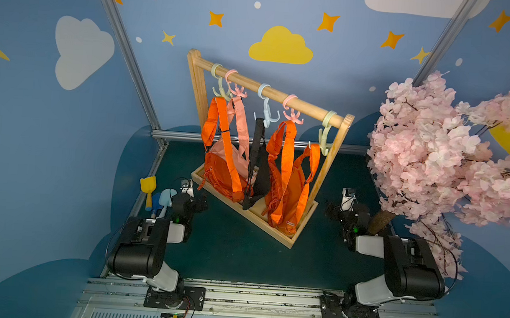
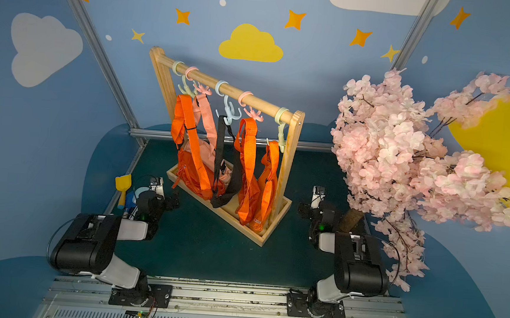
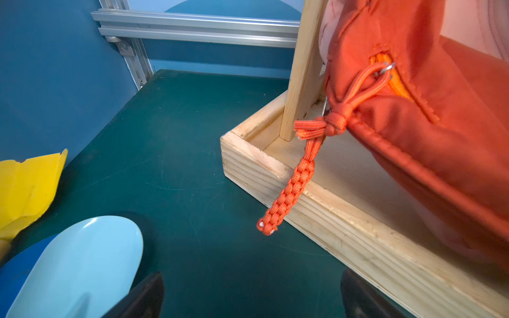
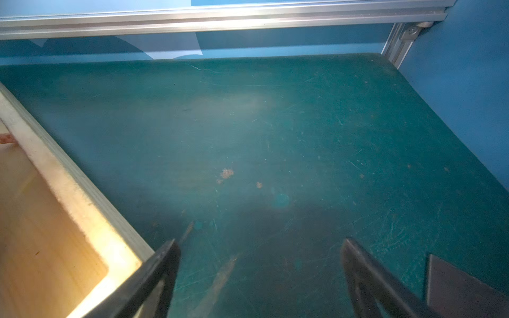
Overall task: Take the bag off the hook
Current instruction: Adjust the clothesline at the center of the board.
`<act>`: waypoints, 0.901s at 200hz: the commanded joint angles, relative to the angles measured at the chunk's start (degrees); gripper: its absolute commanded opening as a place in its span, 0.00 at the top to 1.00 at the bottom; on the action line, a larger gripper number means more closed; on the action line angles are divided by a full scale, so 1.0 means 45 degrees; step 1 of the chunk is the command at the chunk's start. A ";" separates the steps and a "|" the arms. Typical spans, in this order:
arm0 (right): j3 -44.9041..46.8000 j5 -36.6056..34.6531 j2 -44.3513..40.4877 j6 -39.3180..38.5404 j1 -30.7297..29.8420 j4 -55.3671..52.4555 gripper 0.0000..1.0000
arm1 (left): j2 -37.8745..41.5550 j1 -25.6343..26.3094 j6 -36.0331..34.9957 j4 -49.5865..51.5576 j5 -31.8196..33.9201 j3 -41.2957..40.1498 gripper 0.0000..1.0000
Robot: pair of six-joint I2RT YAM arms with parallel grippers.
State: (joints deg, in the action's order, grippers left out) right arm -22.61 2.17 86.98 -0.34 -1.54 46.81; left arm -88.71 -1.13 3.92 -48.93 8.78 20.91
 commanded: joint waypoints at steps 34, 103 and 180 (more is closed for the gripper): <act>-0.0053 -0.0076 0.0105 -0.0063 -0.0021 0.0209 0.09 | 0.0169 -0.0140 0.0085 0.0019 -0.0290 0.0120 0.00; -0.0030 0.0545 0.0105 0.0094 0.0302 0.0286 0.09 | 0.0171 -0.0120 0.0085 0.0015 -0.0290 0.0153 0.00; 0.0025 0.0728 0.0105 0.0131 0.0400 0.0354 0.09 | 0.0175 -0.0094 0.0066 0.0038 -0.0251 0.0149 0.00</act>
State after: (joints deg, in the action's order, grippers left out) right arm -22.59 4.56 86.98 -0.23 -0.08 46.94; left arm -88.71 -1.50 4.12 -48.93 8.32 20.91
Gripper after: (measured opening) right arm 0.915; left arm 0.996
